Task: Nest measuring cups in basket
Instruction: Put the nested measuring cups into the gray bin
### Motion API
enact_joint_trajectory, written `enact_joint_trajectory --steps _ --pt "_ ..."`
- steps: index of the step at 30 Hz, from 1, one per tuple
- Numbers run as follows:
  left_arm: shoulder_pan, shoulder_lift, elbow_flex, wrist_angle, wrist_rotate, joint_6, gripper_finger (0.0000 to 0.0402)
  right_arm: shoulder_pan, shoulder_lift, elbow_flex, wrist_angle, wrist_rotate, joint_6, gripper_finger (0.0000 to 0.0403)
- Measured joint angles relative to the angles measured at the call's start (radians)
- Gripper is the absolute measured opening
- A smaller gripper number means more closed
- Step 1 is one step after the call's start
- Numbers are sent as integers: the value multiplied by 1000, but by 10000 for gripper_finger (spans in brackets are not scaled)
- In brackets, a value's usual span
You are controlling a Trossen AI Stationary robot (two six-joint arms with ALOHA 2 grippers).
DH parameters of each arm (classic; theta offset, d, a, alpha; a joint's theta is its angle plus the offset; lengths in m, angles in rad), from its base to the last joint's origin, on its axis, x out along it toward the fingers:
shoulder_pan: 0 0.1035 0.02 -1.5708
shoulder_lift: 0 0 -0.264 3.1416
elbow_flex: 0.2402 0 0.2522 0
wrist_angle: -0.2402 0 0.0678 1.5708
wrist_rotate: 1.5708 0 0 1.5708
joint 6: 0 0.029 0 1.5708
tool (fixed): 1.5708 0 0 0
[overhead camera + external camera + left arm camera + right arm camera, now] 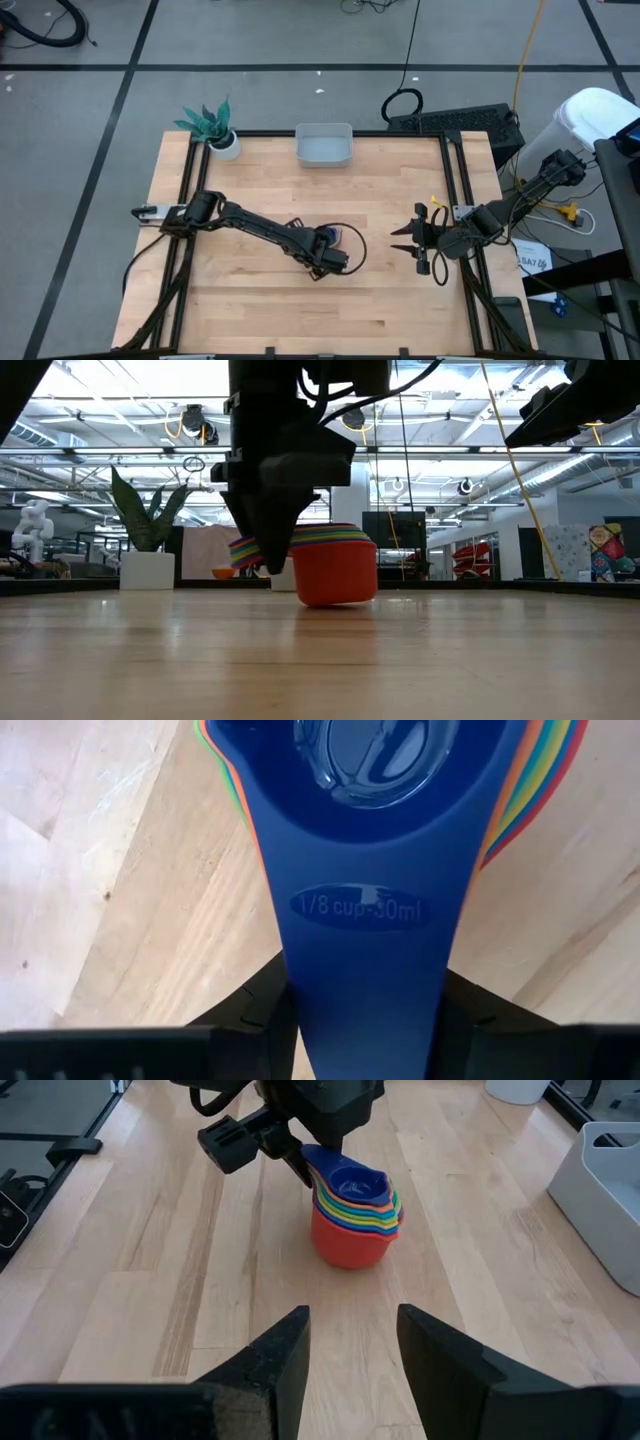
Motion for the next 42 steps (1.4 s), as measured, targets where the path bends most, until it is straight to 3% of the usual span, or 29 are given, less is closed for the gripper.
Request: enact_joint_trajectory --steps 14,22,29,42 --pt "68 -30 0 -107 -75 90 129 0 0 0 -9 -1 1 146" --pt "135 -98 2 -118 -115 153 41 3 0 0 -37 -1 31 146" --pt "134 -126 2 -105 -109 174 54 3 0 0 -63 -1 60 146" --pt "117 -126 2 -138 -220 166 43 3 0 0 -60 -1 75 146"
